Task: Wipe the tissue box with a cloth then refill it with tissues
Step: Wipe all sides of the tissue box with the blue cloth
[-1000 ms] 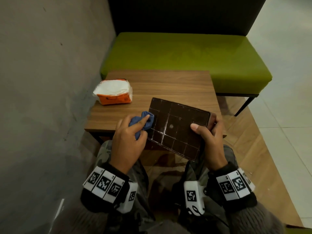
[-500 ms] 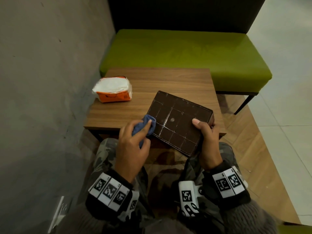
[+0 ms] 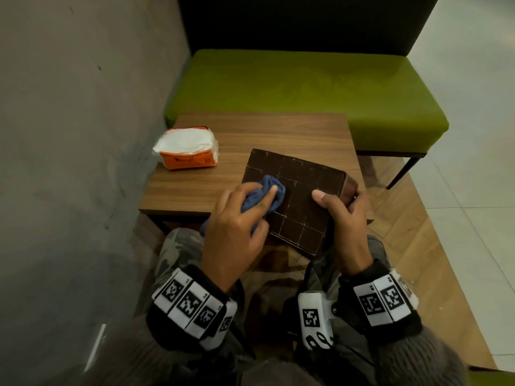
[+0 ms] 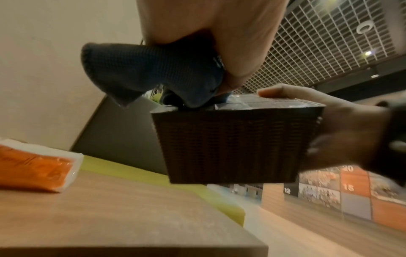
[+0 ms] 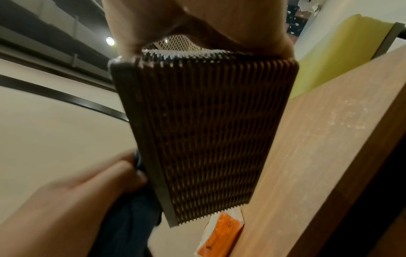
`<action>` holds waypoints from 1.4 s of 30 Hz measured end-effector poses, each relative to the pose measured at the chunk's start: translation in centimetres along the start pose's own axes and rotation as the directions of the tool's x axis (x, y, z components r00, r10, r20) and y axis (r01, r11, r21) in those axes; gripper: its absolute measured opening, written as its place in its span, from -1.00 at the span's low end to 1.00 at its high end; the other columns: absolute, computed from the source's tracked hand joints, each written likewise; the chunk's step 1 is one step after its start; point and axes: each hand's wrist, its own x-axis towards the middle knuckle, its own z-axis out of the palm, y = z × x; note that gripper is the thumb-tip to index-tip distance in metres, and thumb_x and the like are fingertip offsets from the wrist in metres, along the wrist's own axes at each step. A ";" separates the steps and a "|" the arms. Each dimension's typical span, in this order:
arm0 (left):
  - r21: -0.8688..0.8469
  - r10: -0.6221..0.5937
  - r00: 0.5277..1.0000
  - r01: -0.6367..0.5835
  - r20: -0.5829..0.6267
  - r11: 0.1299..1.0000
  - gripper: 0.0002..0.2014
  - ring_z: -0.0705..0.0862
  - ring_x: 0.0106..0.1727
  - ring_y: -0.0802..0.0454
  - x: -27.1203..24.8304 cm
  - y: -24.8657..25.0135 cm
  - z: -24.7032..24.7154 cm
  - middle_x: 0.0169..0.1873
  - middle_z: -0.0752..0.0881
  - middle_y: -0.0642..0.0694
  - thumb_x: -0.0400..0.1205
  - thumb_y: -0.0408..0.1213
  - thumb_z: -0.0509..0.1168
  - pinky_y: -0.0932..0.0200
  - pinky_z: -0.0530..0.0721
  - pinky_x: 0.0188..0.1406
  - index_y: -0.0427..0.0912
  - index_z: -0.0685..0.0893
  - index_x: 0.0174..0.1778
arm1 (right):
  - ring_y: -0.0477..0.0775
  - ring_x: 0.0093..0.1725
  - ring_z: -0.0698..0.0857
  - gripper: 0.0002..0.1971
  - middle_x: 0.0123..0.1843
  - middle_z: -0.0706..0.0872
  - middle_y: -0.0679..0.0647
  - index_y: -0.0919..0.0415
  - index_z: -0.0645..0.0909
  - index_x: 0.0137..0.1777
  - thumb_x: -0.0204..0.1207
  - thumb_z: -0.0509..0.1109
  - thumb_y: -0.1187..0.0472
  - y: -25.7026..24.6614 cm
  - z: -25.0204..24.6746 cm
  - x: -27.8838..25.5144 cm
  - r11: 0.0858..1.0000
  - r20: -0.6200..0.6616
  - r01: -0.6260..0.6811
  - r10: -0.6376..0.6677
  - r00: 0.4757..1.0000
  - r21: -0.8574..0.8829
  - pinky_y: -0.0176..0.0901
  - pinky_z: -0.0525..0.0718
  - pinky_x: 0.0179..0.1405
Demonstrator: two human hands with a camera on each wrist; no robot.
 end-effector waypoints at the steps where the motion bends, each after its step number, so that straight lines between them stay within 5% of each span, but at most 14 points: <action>1: 0.018 0.012 1.000 -0.012 0.026 1.000 -0.52 0.49 0.13 -0.03 -1.1 -0.3 0.1 0.22 0.59 -0.11 0.52 -0.27 0.16 0.05 0.60 0.02 -0.05 0.58 0.39 | 0.00 0.03 0.76 -0.35 0.11 0.65 0.03 -0.04 0.39 0.12 0.02 0.60 0.02 -0.2 -0.2 0.1 1.000 -0.006 0.003 -0.003 1.000 -0.003 -0.07 0.77 -0.06; 12: -0.025 -0.040 0.998 0.042 0.047 0.999 -0.53 0.48 0.12 0.04 -1.9 -0.3 0.0 0.20 0.59 -0.05 0.51 -0.24 0.14 0.16 0.56 -0.01 -0.03 0.61 0.36 | 0.09 0.07 0.77 -0.27 0.11 0.69 0.06 0.01 0.42 0.19 -0.03 0.61 -0.02 1.0 -0.6 -0.3 0.997 0.024 -0.057 0.059 0.998 -0.041 0.04 0.78 -0.02; 14: -0.047 0.025 0.988 -0.018 0.154 0.999 -0.60 0.51 0.09 0.09 -4.0 -1.1 0.0 0.15 0.60 0.03 0.50 -0.22 0.16 0.17 0.60 -0.04 -0.01 0.69 0.24 | 0.08 0.07 0.77 -0.29 0.13 0.68 0.07 0.03 0.42 0.20 0.02 0.63 0.04 0.4 -1.4 0.3 0.998 0.003 -0.046 0.047 0.999 -0.047 -0.02 0.78 -0.06; 16: -0.160 -0.035 0.973 0.073 0.227 0.984 -0.70 0.57 0.05 0.15 -4.7 -2.2 0.0 0.06 0.62 0.09 0.47 -0.16 0.17 0.15 0.63 -0.05 0.02 0.79 -0.03 | 0.11 0.09 0.77 -0.30 0.19 0.67 0.11 0.07 0.43 0.25 0.07 0.61 0.08 -0.2 -2.0 1.1 0.997 0.011 -0.056 0.057 0.998 -0.045 -0.05 0.77 -0.09; 18: -0.360 -0.269 0.938 0.334 0.220 0.871 -0.71 0.64 0.04 0.14 -4.0 -3.9 -0.2 -0.01 0.67 0.05 0.45 -0.04 0.15 0.14 0.62 0.03 0.02 0.78 -0.22 | 0.21 0.15 0.75 -0.19 0.29 0.64 0.23 0.19 0.42 0.38 0.08 0.59 0.04 -0.6 -2.3 1.7 0.995 0.060 -0.099 0.100 0.993 -0.017 0.09 0.78 -0.02; 20: -0.524 -0.489 0.817 0.573 0.306 0.630 -0.56 0.72 0.07 -0.02 -2.2 -5.4 -1.0 -0.06 0.76 -0.09 0.39 0.16 0.20 0.03 0.64 0.11 -0.08 0.78 -0.14 | 0.29 0.18 0.74 -0.21 0.32 0.65 0.28 0.17 0.45 0.39 0.10 0.56 0.03 -0.8 -2.6 1.8 0.990 0.106 -0.140 0.140 0.984 -0.006 0.26 0.74 0.09; 23: -0.575 -0.416 0.615 0.784 0.670 0.233 -0.31 0.77 0.06 -0.11 -0.4 -5.1 -2.3 -0.03 0.79 -0.22 0.37 0.33 0.33 0.13 0.73 -0.09 -0.16 0.62 0.22 | 0.32 0.15 0.74 -0.51 0.22 0.74 0.25 0.07 0.57 0.25 0.27 0.47 0.10 -1.2 -2.9 1.4 0.977 0.233 -0.214 0.211 0.949 -0.014 0.28 0.73 0.11; 25: -0.562 -0.322 0.546 0.826 0.773 0.052 -0.53 0.82 -0.15 0.02 -0.2 -3.5 -2.7 -0.15 0.81 -0.23 0.41 0.12 0.45 0.27 0.74 -0.30 -0.21 0.71 0.02 | 0.28 0.07 0.78 -0.60 0.13 0.78 0.23 0.11 0.60 0.22 0.35 0.38 0.13 -1.6 -2.9 1.2 0.968 0.308 -0.249 0.246 0.919 -0.030 0.17 0.76 0.01; 28: -0.556 -0.210 0.532 0.827 0.820 -0.078 -0.24 0.82 -0.22 -0.02 -0.4 -2.5 -2.0 -0.20 0.83 -0.21 -0.18 0.04 0.71 0.25 0.73 -0.38 -0.19 0.74 -0.08 | 0.19 0.02 0.80 -0.58 0.12 0.78 0.19 0.11 0.60 0.21 0.34 0.43 0.05 -1.9 -2.8 1.5 0.970 0.330 -0.220 0.243 0.912 -0.107 0.09 0.78 -0.02; 32: -0.570 -0.235 0.527 0.799 0.817 -0.190 -0.17 0.80 -0.09 -0.14 -0.9 -3.1 -0.5 -0.03 0.80 -0.29 -0.16 0.09 0.70 0.11 0.77 -0.24 -0.18 0.76 0.03 | 0.19 0.29 0.69 0.05 0.43 0.59 0.17 0.02 0.27 0.60 0.13 0.57 -0.36 -1.6 -3.3 2.5 0.957 0.319 -0.146 0.224 0.921 -0.251 0.23 0.66 0.28; 35: -0.631 -0.321 0.560 0.753 0.764 -0.188 -0.25 0.81 -0.13 -0.12 -0.9 -2.8 0.2 -0.08 0.81 -0.24 -0.25 0.20 0.66 0.15 0.76 -0.31 -0.08 0.83 -0.16 | 0.10 0.33 0.67 0.27 0.52 0.49 0.08 -0.04 0.02 0.68 0.03 0.55 -0.46 -0.5 -3.8 2.3 0.940 0.310 -0.127 0.230 0.923 -0.317 0.28 0.61 0.33; 38: -0.632 -0.326 0.562 0.756 0.760 -0.170 -0.32 0.81 -0.12 -0.10 -0.7 -2.6 0.3 -0.07 0.82 -0.22 -0.17 0.23 0.63 0.12 0.74 -0.24 -0.04 0.85 -0.17 | 0.09 0.31 0.69 0.26 0.52 0.52 0.09 -0.12 0.05 0.66 -0.01 0.66 -0.33 1.3 -3.2 1.1 0.951 0.299 -0.220 0.280 0.912 -0.219 0.12 0.72 0.16; 40: -0.584 -0.336 0.527 0.807 0.780 -0.089 -0.37 0.79 -0.03 -0.06 -0.5 -2.4 0.5 0.05 0.79 -0.20 0.13 0.30 0.53 0.08 0.68 -0.04 -0.04 0.77 0.00 | 0.20 0.28 0.70 0.11 0.46 0.57 0.18 -0.04 0.18 0.62 0.08 0.68 -0.15 2.2 -2.5 1.1 0.964 0.245 -0.257 0.267 0.932 -0.072 0.06 0.76 -0.01; 42: -0.591 -0.374 0.565 0.805 0.735 0.055 -0.28 0.73 0.12 0.01 -0.5 -2.4 0.6 0.21 0.71 -0.13 0.24 0.36 0.37 0.08 0.63 0.17 -0.01 0.60 0.22 | 0.24 0.22 0.73 -0.05 0.39 0.61 0.24 0.05 0.27 0.55 0.14 0.58 -0.07 2.2 -2.0 1.2 0.972 0.147 -0.236 0.234 0.961 0.001 0.13 0.78 -0.04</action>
